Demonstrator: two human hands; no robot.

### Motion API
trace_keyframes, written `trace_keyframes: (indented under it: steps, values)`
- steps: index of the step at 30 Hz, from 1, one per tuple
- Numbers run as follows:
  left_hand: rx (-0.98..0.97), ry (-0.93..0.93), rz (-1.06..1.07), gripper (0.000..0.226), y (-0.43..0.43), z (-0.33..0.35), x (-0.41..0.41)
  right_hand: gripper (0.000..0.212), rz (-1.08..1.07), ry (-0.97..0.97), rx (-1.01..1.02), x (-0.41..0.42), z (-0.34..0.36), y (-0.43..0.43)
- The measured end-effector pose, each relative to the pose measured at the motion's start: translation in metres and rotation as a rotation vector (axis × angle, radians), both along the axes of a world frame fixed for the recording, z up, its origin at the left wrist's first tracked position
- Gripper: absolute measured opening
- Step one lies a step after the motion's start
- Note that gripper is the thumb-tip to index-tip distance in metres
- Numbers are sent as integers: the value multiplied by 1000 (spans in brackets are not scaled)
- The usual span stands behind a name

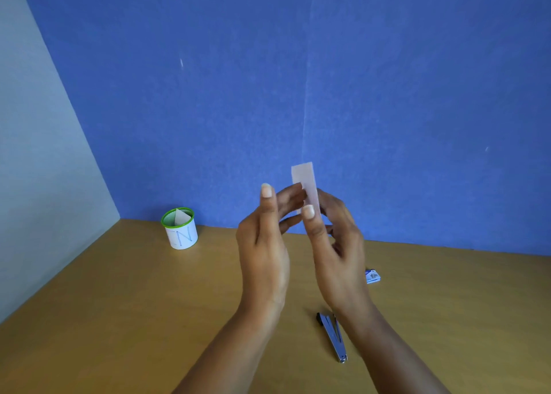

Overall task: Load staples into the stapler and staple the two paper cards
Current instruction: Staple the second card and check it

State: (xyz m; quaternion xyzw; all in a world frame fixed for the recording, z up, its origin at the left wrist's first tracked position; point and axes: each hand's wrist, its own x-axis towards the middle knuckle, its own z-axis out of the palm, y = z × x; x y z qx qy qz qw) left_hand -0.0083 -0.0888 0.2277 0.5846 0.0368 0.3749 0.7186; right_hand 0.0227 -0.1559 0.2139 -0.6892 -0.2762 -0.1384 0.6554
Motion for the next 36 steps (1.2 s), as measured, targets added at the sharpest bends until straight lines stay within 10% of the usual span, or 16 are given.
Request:
trace_keyframes:
  steps: [3, 10, 36]
  values:
    - [152, 33, 110, 18, 2, -8, 3, 44, 111, 233, 136, 0, 5, -3]
    - [258, 52, 194, 33, 5, -18, 6, 15, 156, 646, 496, 8, 12, -14]
    - [18, 61, 107, 34, 21, -24, 10, 9, 192, 663, 554, 11, -2, -11]
